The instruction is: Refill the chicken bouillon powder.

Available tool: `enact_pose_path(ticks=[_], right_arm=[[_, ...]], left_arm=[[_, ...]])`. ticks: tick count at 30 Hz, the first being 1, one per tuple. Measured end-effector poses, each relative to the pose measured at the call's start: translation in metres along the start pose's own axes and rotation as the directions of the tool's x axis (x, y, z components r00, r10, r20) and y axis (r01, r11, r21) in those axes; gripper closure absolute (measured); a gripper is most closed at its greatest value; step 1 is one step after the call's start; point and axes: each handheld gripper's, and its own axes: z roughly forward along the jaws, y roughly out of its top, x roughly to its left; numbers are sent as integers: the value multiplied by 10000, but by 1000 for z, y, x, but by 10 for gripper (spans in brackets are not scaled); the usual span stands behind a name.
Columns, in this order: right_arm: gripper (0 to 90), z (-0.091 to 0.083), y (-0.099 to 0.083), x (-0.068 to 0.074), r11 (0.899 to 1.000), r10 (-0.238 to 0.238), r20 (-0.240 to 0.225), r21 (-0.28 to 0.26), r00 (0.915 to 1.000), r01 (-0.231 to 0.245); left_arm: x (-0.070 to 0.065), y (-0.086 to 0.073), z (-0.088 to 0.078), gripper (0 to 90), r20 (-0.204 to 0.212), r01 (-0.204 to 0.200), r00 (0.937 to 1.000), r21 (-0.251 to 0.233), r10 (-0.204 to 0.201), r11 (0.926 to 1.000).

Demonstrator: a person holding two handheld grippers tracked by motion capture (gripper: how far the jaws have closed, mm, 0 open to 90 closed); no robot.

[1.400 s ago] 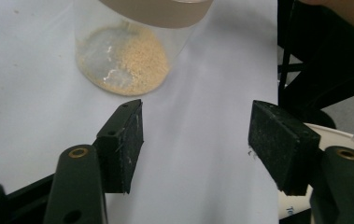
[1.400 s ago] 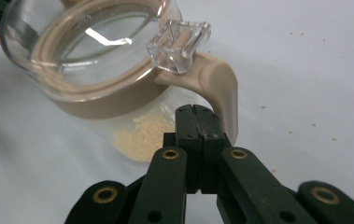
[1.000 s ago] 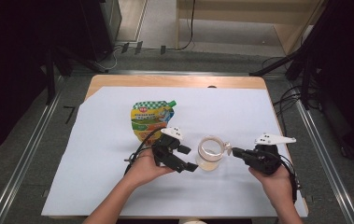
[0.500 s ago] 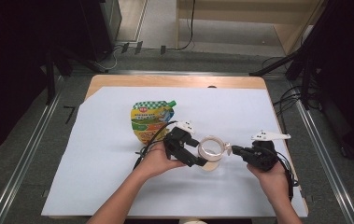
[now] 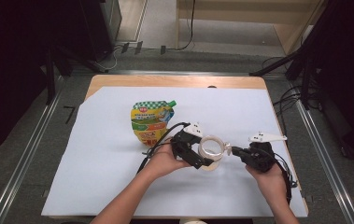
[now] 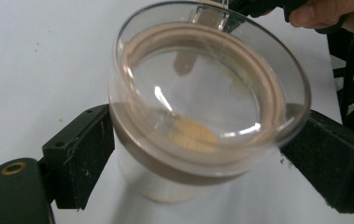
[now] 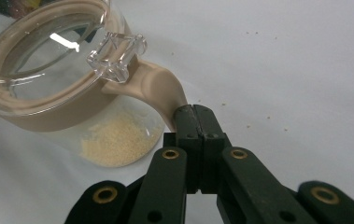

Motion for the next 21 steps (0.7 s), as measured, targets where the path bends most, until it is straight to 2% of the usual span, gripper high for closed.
enact_pose_path(ticks=[3, 7, 11, 18, 21], right_arm=[[900, 0, 0, 0, 10000, 39, 20, -1, 10000, -39], [900, 0, -1, 0, 10000, 83, 12, -11, 10000, -83], [900, 0, -1, 1, 9999, 133, 12, 2, 9999, -133], [900, 0, -1, 1, 9999, 127, 24, 11, 9999, -127], [900, 0, -1, 1, 9999, 126, 12, 19, 9999, -126]], left_arm=[[-2, 1, 1, 98, -231, -413, 9989, -220, 408, 9989], [-3, 2, 1, 102, -344, -642, 9974, -227, 634, 9977], [-2, 5, -1, 101, -195, -350, 9992, -363, 343, 9987], [-3, 9, -2, 100, -230, -349, 9991, -73, 347, 9994], [-3, 11, -5, 92, -106, -161, 9998, -258, 158, 9995]])
